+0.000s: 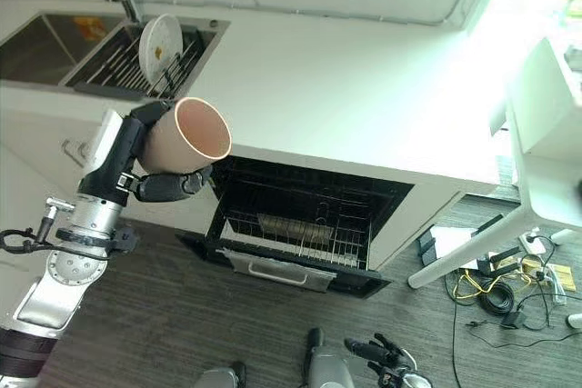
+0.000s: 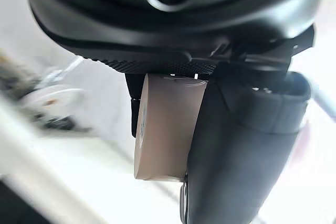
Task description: Place the dishes in the dishwasher.
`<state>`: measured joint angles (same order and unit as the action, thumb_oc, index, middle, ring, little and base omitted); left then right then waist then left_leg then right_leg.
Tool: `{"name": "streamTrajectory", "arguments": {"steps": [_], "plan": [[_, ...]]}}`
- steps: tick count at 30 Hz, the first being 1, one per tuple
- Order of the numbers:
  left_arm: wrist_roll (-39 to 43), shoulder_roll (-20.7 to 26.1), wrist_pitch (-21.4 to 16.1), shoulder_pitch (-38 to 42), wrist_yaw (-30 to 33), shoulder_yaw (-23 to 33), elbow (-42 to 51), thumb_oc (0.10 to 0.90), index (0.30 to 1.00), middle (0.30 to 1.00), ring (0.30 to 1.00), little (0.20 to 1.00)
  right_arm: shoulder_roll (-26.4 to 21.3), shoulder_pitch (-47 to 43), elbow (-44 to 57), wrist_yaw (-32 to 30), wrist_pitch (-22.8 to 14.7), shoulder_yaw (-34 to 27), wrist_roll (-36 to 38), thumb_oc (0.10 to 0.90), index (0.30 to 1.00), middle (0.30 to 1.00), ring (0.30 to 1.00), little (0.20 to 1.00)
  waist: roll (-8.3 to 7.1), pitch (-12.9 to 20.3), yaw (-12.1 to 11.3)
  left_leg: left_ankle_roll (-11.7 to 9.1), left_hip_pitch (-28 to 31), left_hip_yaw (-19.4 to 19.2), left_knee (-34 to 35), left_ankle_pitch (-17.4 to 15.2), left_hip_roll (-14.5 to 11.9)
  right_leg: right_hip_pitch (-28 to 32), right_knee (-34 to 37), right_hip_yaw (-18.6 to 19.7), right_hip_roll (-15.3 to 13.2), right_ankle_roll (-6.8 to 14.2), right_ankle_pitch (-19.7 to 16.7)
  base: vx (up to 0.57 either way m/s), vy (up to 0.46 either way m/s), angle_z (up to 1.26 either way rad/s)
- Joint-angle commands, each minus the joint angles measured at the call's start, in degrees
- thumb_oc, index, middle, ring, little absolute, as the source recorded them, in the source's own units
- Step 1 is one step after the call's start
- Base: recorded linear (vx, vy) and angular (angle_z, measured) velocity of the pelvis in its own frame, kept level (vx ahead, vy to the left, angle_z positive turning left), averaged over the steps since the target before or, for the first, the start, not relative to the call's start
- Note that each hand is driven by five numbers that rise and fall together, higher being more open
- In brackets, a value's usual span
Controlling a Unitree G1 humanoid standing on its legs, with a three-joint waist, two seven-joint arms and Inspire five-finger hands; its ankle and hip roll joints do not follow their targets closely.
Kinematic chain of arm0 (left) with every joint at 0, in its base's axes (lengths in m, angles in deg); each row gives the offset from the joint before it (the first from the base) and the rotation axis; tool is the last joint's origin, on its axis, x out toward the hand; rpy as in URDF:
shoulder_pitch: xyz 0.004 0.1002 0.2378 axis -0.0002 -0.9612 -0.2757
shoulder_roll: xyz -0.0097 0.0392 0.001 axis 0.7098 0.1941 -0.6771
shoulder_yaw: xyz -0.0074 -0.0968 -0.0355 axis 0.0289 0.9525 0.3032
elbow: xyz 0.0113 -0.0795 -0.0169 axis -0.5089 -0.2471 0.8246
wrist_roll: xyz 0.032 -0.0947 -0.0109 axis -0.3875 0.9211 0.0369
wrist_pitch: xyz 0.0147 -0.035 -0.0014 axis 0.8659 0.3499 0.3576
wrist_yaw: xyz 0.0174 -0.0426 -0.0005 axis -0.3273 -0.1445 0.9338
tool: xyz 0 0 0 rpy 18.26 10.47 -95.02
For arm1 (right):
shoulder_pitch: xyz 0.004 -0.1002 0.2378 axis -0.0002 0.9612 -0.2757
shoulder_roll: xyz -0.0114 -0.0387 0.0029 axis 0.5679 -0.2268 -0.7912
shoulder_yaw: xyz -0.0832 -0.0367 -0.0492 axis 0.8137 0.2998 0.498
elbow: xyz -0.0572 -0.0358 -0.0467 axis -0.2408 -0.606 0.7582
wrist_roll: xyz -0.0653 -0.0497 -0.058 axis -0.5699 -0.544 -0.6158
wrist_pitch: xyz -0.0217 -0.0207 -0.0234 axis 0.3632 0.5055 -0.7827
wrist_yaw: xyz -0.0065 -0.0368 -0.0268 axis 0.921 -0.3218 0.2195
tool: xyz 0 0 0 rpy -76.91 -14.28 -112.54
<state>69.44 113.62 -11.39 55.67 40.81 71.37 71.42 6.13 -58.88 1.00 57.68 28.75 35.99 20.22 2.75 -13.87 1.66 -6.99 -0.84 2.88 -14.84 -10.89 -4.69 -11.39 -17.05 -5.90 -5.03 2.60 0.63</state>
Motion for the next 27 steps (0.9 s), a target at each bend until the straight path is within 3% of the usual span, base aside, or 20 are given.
{"name": "streamTrajectory", "arguments": {"steps": [1, 6, 10, 12, 14, 16, 17, 23, 27], "plan": [[2.84, 2.91, -3.28, 4.45, 3.08, 6.58, 3.72, 0.4, 0.3, 0.3, 0.3, 0.3, 0.41, 2.5, -1.66, 0.07, 0.59, -0.01, 0.96, 0.8, 0.9, 0.9, 0.9, 0.9, -1.0, 3.41, 0.07, 6.64, -2.53, -5.42, -2.35, -2.56, 4.77, 3.15, -0.14, -0.75, -1.79, 6.57, 6.16, 0.04, -0.046, -0.02], [3.35, 2.66, -3.93, 3.35, 3.52, 6.53, 3.43, 0.4, 0.3, 0.3, 0.3, 0.3, 1.43, 3.16, -1.72, -1.17, 0.17, -0.25, 2.76, 0.8, 0.9, 0.9, 0.9, 0.9, -0.62, 3.67, 0.55, 6.4, -2.27, -6.22, -2.35, -2.42, 3.79, 4.29, -0.14, -0.36, -1.02, 6.13, 7.14, 0.05, -0.045, 0.08], [2.51, 1.47, -3.15, 4.32, 3.87, 4.88, 2.97, 0.4, 0.3, 0.3, 0.3, 0.3, 1.54, 4.3, -1.66, -1.87, -1.36, -1.6, 4.3, 0.8, 0.9, 0.9, 0.9, 0.9, -0.74, 3.95, 2.22, 5.75, -1.2, -8.62, -2.35, -2.15, 1.61, 5.03, -0.14, -0.3, -0.25, 5.3, 8.1, 0.04, -0.081, 0.03], [2.23, 0.67, -2.65, 5.43, 4.61, 3.41, 2.71, 0.4, 0.3, 0.3, 0.3, 0.3, 1.31, 4.69, -1.35, -2.55, -2.14, -2.09, 5.17, 0.8, 0.9, 0.9, 0.9, 0.9, -1.22, 3.7, 3.05, 5.27, 0.39, -10.72, -2.35, -0.37, 0.97, 5.42, -0.14, -0.04, -0.44, 4.57, 8.13, 0.07, -0.091, 0.24], [2.98, -0.13, -3.37, 6.71, 4.34, 2.55, 2.12, 0.4, 0.3, 0.3, 0.3, 0.3, 0.52, 5.07, -1.6, -4.11, -4.64, -2.69, 8.54, 0.8, 0.9, 0.9, 0.9, 0.9, -2.92, 1.59, 2.11, 4.14, -0.15, -9.41, -2.35, 7.66, 2.05, 6.92, -0.14, 2.1, -0.66, 3.12, 7.78, 0.1, -0.078, 0.46], [3.27, -0.56, -4.24, 6.98, 3.65, 2.59, 1.95, 0.4, 0.3, 0.3, 0.3, 0.3, -0.19, 5.04, -2.17, -4.94, -6.89, -4.24, 12.39, 0.8, 0.9, 0.9, 0.9, 0.9, -2.11, 0.5, 1.93, 3.57, -3.3, -8.09, -2.35, 7.36, 1.0, 7.37, -0.14, 2.87, 0.48, 3.37, 7.85, 0.06, 0.147, 0.14], [3.69, -0.67, -4.6, 6.61, 4.24, 2.31, 2.22, 0.4, 0.3, 0.3, 0.3, 0.3, -0.92, 5.15, -1.93, -4.94, -8.41, -5.87, 14.25, 0.8, 0.9, 0.9, 0.9, 0.9, -1.08, -0.11, 2.24, 2.39, -6.11, -7.94, -2.35, 8.47, -0.8, 7.79, -0.14, 2.75, 1.16, 3.55, 8.44, 0.09, 0.257, -0.22], [2.86, -2.85, -3.78, 6.14, 4.55, 0.52, 1.31, 0.4, 0.3, 0.3, 0.3, 0.3, -0.25, 7.17, 5.6, -6.51, -9.96, -10.07, 15.84, 0.8, 0.9, 0.9, 0.9, 0.9, 0.31, 1.62, 4.41, 2.18, -6.45, -9.23, -2.35, 3.92, -2.74, 6.62, -0.14, -0.18, -1.88, 5.18, 8.46, 0.04, 0.21, -0.2], [3.91, -3.05, -5.1, 4.6, 4.62, 0.35, 0.31, 0.4, 0.3, 0.3, 0.3, 0.3, 2.36, 8.69, 9.51, -7.7, -11.84, -9.3, 14.58, 0.8, 0.9, 0.9, 0.9, 0.9, 0.19, 3.1, 4.71, 2.81, -5.35, -10.01, -2.35, 1.31, -1.74, 6.11, -0.14, -1.95, -4.05, 6.37, 8.06, 0.05, 0.063, -0.16]]}}
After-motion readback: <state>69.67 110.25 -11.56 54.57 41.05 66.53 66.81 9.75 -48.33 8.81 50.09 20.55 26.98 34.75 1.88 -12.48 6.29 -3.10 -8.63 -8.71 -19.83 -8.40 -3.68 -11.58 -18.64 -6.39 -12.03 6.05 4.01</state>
